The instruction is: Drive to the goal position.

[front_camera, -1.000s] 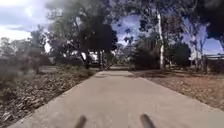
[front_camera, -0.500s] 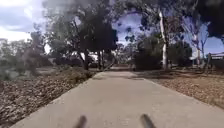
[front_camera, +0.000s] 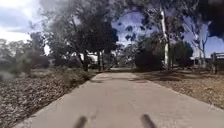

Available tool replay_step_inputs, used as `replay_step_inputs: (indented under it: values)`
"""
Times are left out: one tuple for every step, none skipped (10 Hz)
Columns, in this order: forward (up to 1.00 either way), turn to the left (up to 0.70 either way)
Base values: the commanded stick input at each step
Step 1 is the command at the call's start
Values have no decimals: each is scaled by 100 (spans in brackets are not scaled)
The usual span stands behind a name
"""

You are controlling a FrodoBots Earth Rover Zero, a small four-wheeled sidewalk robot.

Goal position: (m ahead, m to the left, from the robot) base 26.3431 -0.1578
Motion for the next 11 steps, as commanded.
replay_step_inputs:
  values:
    - [100,0]
    - [100,0]
    - [100,0]
    - [100,0]
    - [100,0]
    - [100,0]
    - [100,0]
    - [100,0]
    - [100,0]
    - [100,0]
    - [100,0]
